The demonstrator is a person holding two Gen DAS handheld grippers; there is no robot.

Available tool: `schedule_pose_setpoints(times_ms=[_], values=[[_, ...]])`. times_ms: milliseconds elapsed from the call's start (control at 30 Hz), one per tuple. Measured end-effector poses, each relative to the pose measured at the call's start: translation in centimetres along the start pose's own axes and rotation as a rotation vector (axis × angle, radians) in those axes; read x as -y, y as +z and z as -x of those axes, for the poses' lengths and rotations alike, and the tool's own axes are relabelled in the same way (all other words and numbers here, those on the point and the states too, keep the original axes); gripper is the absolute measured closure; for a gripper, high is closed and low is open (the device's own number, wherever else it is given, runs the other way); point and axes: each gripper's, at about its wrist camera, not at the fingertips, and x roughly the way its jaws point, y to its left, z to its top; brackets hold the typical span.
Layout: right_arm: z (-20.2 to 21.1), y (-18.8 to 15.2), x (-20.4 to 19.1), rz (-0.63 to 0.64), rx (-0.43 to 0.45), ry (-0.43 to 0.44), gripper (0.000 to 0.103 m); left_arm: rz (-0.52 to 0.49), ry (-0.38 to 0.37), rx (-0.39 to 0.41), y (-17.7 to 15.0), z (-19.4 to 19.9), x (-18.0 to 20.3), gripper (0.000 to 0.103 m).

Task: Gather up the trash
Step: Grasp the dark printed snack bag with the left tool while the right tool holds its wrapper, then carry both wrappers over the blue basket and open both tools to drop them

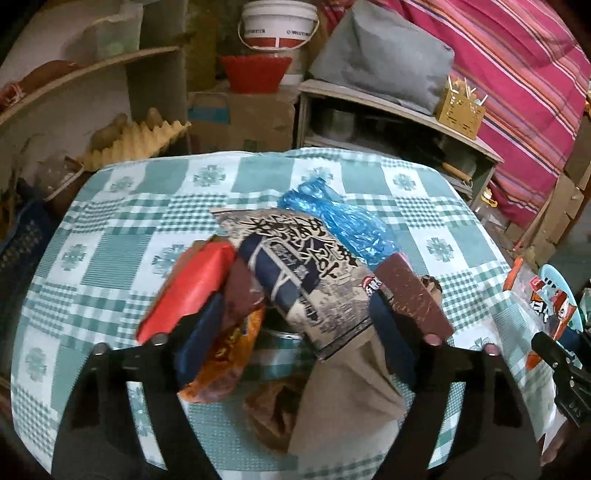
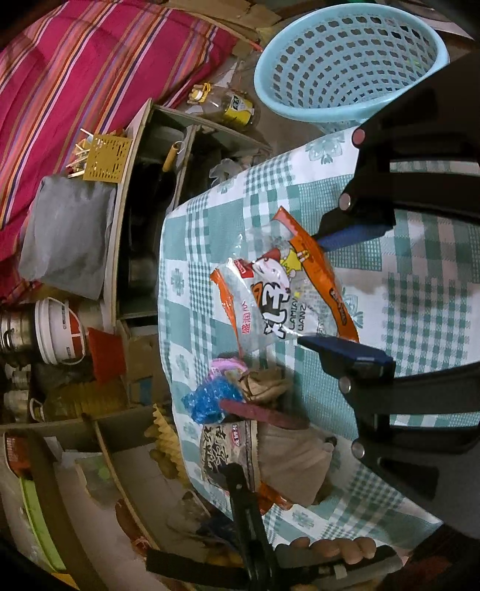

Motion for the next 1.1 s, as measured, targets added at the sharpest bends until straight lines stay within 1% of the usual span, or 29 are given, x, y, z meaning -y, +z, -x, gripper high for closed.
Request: schedule_pose_setpoints(times_ms=[67,100,167,200,233,267,367,500,700,833,967,1100], values=[[-0.1,0.0,0.1,0.0,-0.002,0.001,0.058,-0.001,-0.002,-0.006,-0.1,-0.3,0.2,0.042],[0.0,0.0,0.1,0.002,-0.001,0.0,0.058,-0.005,0.008,-0.005,-0.1,-0.4,0.3,0.045],[0.0,0.0,0.2,0.0,0.001,0.0,0.058,-0.009,0.013,-0.008,0.0,-0.5,0.3,0.063],[0.0,0.0,0.1,-0.003,0.002,0.001,0.058,-0.008,0.009,-0.01,0.0,-0.5,0.2,0.067],[0.0,0.0,0.2,-0.006,0.003,0.002,0.058,-0.006,0.004,-0.011,0.0,-0.5,0.1,0.074],[0.0,0.0,0.2,-0.009,0.007,0.003,0.058,-0.007,0.002,-0.008,0.0,-0.4,0.1,0.083],[0.2,-0.1,0.2,-0.005,0.019,0.003,0.058,-0.007,-0.014,-0.002,0.0,0.1,-0.2,0.094],[0.7,-0.1,0.4,-0.006,0.036,0.005,0.058,-0.006,-0.014,0.019,0.1,1.3,-0.4,0.098],[2.2,0.0,0.8,-0.009,0.084,0.002,0.058,-0.025,0.005,0.092,0.6,4.7,0.0,0.1],[3.5,0.2,1.4,-0.022,0.11,0.009,0.058,-0.045,0.031,0.144,1.0,7.2,0.7,0.1],[5.5,0.3,2.5,-0.038,0.145,0.01,0.058,-0.07,0.022,0.175,1.0,9.1,2.1,0.1],[8.1,0.6,4.4,-0.06,0.183,-0.011,0.058,-0.098,-0.008,0.187,0.7,10.1,4.7,0.1]])
